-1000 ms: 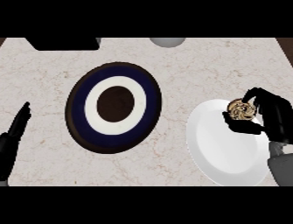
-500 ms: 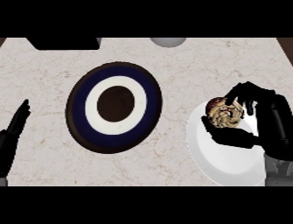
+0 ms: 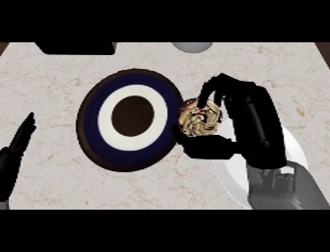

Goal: Pick the cupcake from the plate and place it in the plate

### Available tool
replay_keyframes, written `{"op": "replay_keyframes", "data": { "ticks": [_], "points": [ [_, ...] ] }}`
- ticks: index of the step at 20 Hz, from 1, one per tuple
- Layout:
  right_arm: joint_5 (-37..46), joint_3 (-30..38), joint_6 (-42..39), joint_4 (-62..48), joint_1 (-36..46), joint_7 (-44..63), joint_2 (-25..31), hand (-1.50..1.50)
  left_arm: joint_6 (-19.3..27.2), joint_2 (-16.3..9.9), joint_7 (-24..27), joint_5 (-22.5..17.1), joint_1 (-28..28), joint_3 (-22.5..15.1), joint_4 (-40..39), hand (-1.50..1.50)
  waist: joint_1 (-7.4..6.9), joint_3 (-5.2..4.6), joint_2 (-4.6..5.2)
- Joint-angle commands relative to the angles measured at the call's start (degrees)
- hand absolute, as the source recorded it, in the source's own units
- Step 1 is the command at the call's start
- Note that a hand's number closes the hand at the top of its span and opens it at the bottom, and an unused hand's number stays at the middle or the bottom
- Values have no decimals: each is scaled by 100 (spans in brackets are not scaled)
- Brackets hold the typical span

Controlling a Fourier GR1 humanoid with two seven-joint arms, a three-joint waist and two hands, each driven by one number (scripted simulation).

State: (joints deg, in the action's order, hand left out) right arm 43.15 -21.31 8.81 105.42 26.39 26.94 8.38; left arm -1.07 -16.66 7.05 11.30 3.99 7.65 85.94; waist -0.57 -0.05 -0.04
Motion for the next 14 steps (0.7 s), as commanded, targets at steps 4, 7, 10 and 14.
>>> {"op": "replay_keyframes", "data": {
  "ticks": [4, 7, 10, 14],
  "points": [
    [-11, -334, 17, -1498, 1353, 720, -817, 150, 138, 118, 20, 176, -221, -16, -138, 0, -22, 2, 12],
    [-305, -615, 509, -2444, 1872, 873, -828, 150, -143, 18, 207, -8, 293, 27, 182, 0, -113, 2, 15],
    [-737, -539, 859, -3630, 2281, 254, -833, 150, -85, 62, -87, 37, -164, 30, 38, 0, -114, 3, 39],
    [-1407, -1423, 1495, -4180, 3028, 919, -836, 150, 20, 185, 154, 239, -196, -93, -263, 0, -177, -2, 44]
  ]
}}
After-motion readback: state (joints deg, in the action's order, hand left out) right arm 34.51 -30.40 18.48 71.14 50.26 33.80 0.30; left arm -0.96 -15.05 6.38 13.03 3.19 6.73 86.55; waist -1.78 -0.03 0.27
